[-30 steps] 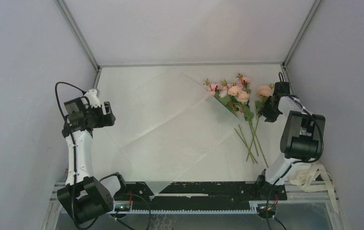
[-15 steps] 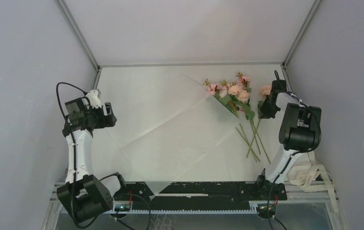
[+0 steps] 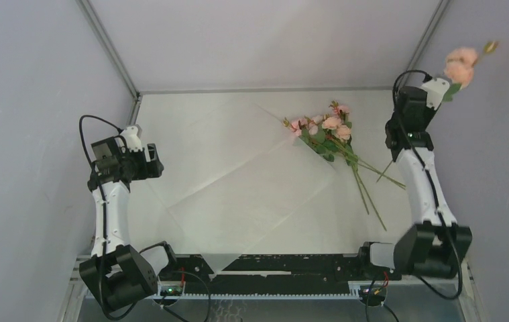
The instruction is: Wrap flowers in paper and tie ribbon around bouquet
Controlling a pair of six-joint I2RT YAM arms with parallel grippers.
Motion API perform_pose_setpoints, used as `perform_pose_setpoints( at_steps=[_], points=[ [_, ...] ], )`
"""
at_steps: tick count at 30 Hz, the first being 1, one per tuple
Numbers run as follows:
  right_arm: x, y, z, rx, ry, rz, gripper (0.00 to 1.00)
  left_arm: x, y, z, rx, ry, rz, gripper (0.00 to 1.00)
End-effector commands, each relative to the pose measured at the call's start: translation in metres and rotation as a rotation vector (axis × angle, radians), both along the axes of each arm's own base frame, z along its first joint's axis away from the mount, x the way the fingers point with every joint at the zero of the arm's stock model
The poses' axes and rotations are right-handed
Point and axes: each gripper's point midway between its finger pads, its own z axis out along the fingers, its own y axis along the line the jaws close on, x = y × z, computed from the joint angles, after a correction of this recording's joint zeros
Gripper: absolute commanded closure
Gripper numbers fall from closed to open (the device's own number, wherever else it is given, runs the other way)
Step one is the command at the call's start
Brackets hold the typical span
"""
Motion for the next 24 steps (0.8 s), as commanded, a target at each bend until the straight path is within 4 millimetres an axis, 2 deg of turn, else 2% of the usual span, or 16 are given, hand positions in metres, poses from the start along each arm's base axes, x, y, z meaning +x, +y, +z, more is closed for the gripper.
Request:
perform_pose_setpoints(
  at_steps=[1,3,5,8,10,12,14,17,19,21,24],
  points=[
    [-0.032,0.007,0.141,-0.358,-0.323,-0.125,1.00,-0.001,-0.007,0.003,0.006,-0.022,-0.034,0.18],
    [-0.047,0.022,0.179,-0.430,-0.426,-0.126,1.00,-0.001,-0.007,0.002,0.004,-0.019,-0.036,0.18],
    [-0.059,0.030,0.204,-0.471,-0.487,-0.133,1.00,-0.002,-0.007,0.001,0.005,-0.017,-0.039,0.18],
    [-0.070,0.035,0.228,-0.521,-0.536,-0.130,1.00,-0.003,-0.007,0.002,0.008,-0.018,-0.042,0.18],
    [-0.062,0.049,0.234,-0.532,-0.551,-0.030,1.00,-0.003,-0.008,0.002,0.008,-0.020,-0.046,0.18],
    [-0.041,0.093,0.235,-0.463,-0.586,0.236,1.00,-0.003,-0.009,0.002,0.005,-0.019,-0.049,0.18],
    [-0.023,0.152,0.229,-0.278,-0.635,0.543,1.00,-0.002,-0.009,0.001,-0.002,-0.015,-0.049,0.18],
    [-0.009,0.258,0.201,0.084,-0.614,0.956,1.00,0.000,-0.010,0.001,-0.007,-0.007,-0.049,0.18],
    [-0.003,0.336,0.171,0.321,-0.542,1.186,1.00,-0.001,-0.011,0.001,-0.006,-0.004,-0.053,0.18],
    [-0.002,0.402,0.144,0.494,-0.460,1.323,1.00,-0.003,-0.012,0.000,0.000,-0.001,-0.058,0.18],
    [0.012,0.472,0.101,0.642,-0.303,1.343,1.00,-0.006,-0.012,-0.002,0.014,0.009,-0.063,0.18]
  ],
)
